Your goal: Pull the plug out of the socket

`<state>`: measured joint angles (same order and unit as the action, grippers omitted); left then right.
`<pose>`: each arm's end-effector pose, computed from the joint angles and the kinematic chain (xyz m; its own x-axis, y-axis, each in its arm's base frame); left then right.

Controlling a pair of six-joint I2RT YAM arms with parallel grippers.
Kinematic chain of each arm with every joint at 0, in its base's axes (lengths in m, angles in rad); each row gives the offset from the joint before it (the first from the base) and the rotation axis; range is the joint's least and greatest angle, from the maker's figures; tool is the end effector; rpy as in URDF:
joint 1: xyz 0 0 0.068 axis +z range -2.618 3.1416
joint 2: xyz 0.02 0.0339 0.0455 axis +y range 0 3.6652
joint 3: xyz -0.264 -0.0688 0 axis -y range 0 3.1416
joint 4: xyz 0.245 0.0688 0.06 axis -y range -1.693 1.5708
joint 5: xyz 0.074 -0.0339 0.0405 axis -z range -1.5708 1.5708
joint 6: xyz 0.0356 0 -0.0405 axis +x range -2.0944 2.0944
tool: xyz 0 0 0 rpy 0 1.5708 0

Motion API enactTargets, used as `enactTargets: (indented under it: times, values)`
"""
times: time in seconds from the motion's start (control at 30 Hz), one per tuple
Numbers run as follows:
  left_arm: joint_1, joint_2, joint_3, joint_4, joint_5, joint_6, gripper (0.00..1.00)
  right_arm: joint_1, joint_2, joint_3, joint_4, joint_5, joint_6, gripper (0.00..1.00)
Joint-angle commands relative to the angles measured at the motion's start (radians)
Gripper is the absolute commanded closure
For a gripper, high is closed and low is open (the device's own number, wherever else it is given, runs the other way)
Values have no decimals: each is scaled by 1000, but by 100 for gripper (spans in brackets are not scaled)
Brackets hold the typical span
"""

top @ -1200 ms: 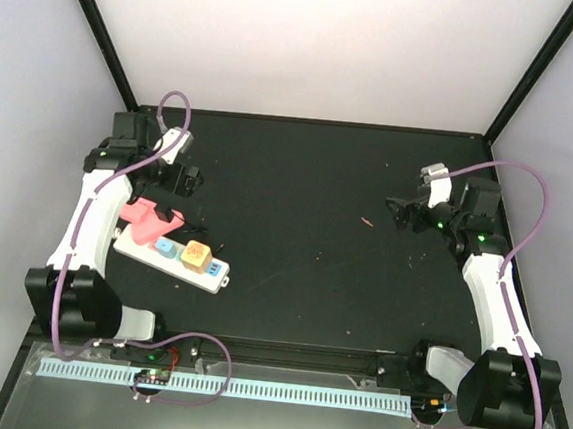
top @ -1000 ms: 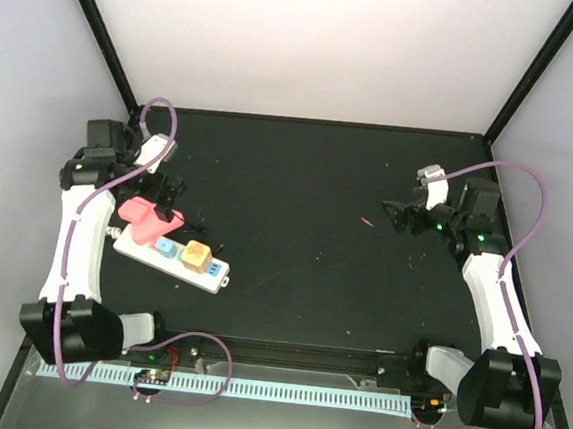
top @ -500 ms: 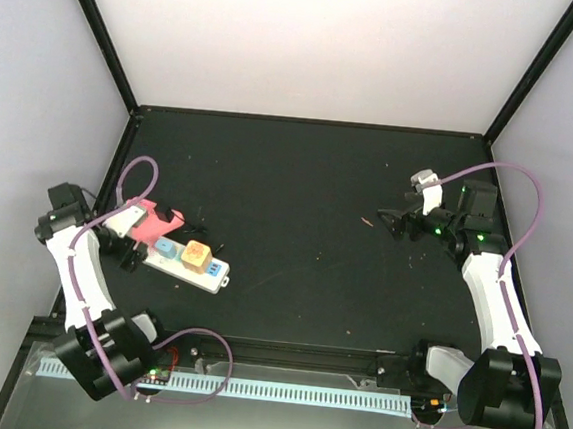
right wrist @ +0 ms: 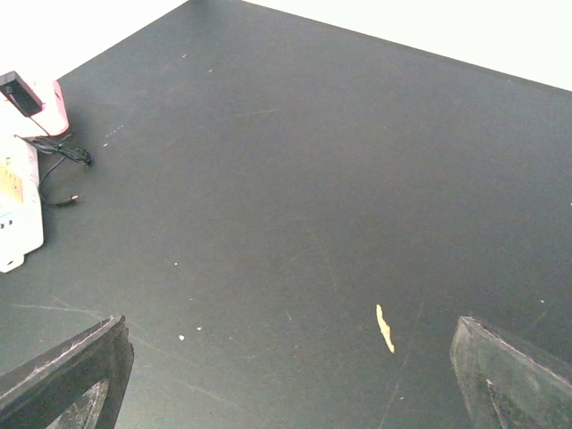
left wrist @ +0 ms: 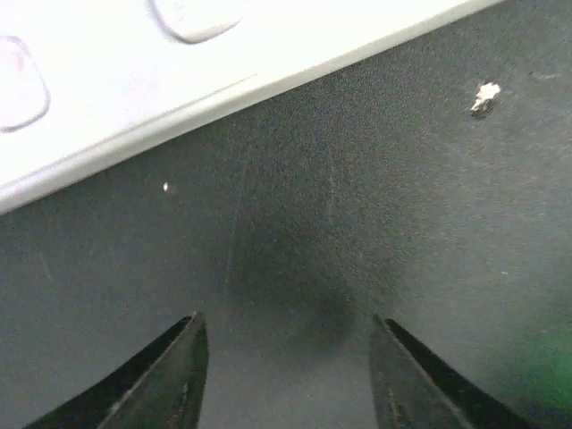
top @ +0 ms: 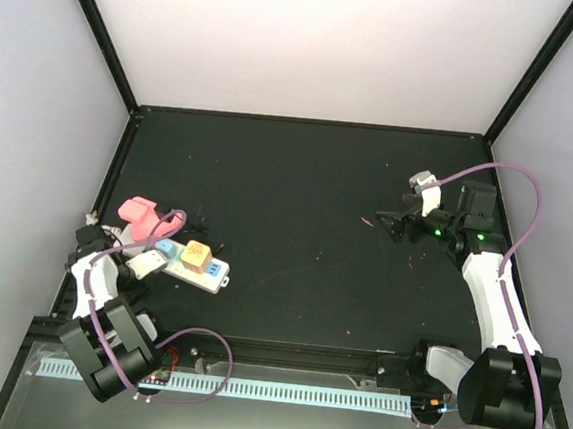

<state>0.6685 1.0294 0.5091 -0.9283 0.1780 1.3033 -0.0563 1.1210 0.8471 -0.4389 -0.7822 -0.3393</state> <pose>0.1135 0.0816 0.1618 -0.7779 0.5952 -0.2017 0.5944 0.8010 0.0711 0.2334 0.0120 0.2778 -0.4518 -0.2110 -0.8668 -0.6817 0.7084 0.1829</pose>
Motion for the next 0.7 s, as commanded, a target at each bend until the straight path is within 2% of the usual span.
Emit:
enactTargets:
  times: [0.0, 0.1, 0.23, 0.4, 0.67]
  values:
    - [3, -22, -46, 155, 35, 147, 54, 6, 13, 35, -11, -23, -17, 0]
    - [-6, -36, -82, 200, 69, 200, 68, 5, 16, 36, -13, -23, -17, 0]
    - [-13, -60, -120, 243, 129, 259, 77, 5, 15, 35, -13, -25, -17, 0]
    - [-46, -101, -157, 260, 219, 316, 80, 4, 20, 37, -14, -29, -18, 0]
    - [-231, -100, -184, 382, 254, 226, 80, 5, 20, 37, -17, -29, -19, 0]
